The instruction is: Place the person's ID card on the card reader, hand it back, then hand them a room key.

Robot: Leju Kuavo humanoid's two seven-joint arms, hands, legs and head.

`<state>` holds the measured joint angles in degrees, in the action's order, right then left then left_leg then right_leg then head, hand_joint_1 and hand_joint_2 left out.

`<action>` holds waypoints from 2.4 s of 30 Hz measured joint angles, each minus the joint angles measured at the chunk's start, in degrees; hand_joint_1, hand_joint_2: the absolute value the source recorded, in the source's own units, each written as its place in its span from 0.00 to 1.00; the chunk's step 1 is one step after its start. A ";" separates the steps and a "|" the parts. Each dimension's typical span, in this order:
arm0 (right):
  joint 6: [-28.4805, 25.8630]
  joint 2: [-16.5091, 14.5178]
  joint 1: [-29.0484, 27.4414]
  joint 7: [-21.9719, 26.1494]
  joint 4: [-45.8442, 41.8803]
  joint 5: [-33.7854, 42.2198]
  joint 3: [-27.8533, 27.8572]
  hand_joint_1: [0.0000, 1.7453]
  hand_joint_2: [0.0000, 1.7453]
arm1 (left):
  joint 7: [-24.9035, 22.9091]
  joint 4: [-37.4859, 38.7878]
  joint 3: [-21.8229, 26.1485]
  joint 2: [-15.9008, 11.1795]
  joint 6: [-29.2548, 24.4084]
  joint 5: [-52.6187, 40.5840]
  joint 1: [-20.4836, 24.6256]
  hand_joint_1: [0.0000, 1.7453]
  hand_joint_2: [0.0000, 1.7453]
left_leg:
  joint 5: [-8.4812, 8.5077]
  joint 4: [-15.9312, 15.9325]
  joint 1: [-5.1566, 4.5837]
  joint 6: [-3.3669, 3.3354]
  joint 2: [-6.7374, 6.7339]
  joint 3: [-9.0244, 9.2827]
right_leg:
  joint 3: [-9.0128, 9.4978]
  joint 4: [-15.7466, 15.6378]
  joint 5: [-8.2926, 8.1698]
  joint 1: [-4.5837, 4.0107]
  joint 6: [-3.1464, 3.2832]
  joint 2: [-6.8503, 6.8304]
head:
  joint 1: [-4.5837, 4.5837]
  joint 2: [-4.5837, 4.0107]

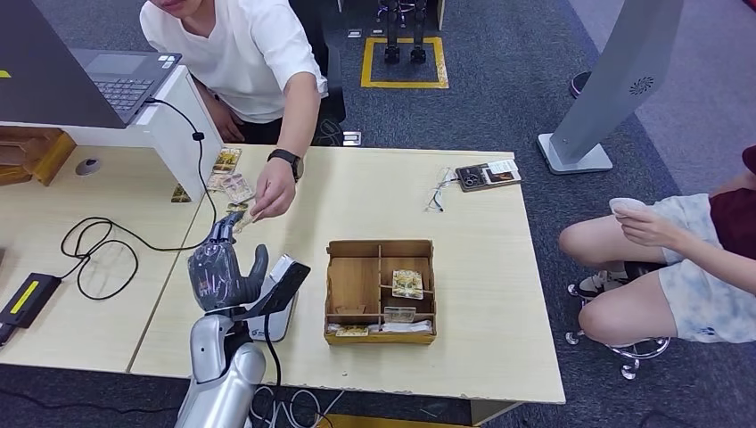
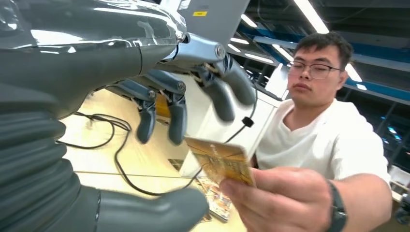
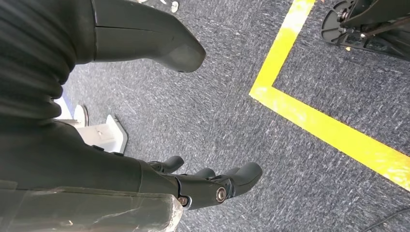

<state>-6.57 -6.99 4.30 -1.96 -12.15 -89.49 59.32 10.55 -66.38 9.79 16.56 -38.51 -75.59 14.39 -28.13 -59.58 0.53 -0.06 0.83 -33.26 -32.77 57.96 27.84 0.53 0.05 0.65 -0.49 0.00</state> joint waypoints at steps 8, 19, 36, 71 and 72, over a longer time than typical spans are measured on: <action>-0.31 0.00 -0.01 -0.10 0.02 -0.08 -0.42 0.00 1.00 | 5.52 -0.64 0.00 0.38 0.00 1.40 -0.13 0.00 1.00 | 0.01 0.00 0.01 0.00 -0.01 -0.01 | 0.00 0.01 -0.01 0.00 0.00 0.00 | -0.01 0.00; -0.79 0.00 -0.10 -0.47 0.02 0.60 -0.42 0.00 1.00 | 11.29 -9.66 -0.66 0.51 0.00 7.45 -1.98 0.00 1.00 | 0.00 0.01 0.01 0.00 0.02 -0.06 | 0.00 0.01 0.01 0.00 0.00 -0.03 | -0.01 0.00; -1.23 0.00 -0.73 -0.76 -0.02 2.58 0.48 0.00 1.00 | 17.01 -23.04 -13.90 -2.40 0.02 20.08 -19.14 0.00 1.00 | -0.11 0.01 0.00 0.02 -0.01 -0.08 | -0.06 -0.01 0.09 0.00 0.00 -0.01 | -0.01 0.00; -0.61 0.08 -0.73 -0.40 -0.04 2.34 1.00 0.00 1.00 | 6.19 -17.74 -36.49 -15.87 0.04 13.03 -21.29 0.00 1.00 | -0.10 0.01 0.01 0.03 -0.01 -0.06 | -0.04 0.00 0.08 0.00 0.01 -0.03 | 0.00 0.00; -0.55 0.09 -0.71 -0.42 -0.04 2.33 1.00 0.00 1.00 | 5.38 -17.05 -36.83 -16.02 0.04 11.75 -20.99 0.00 1.00 | -0.10 0.01 0.01 0.03 -0.01 -0.06 | -0.04 0.00 0.08 0.00 0.01 -0.03 | -0.01 0.00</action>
<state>-7.13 -6.91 3.59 -2.38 -12.20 -87.16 60.33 15.92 -83.44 -27.04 0.54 -38.47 -63.84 -6.60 -28.23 -59.57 0.54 -0.04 0.82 -33.32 -32.81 57.96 27.93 0.54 0.06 0.62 -0.50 0.00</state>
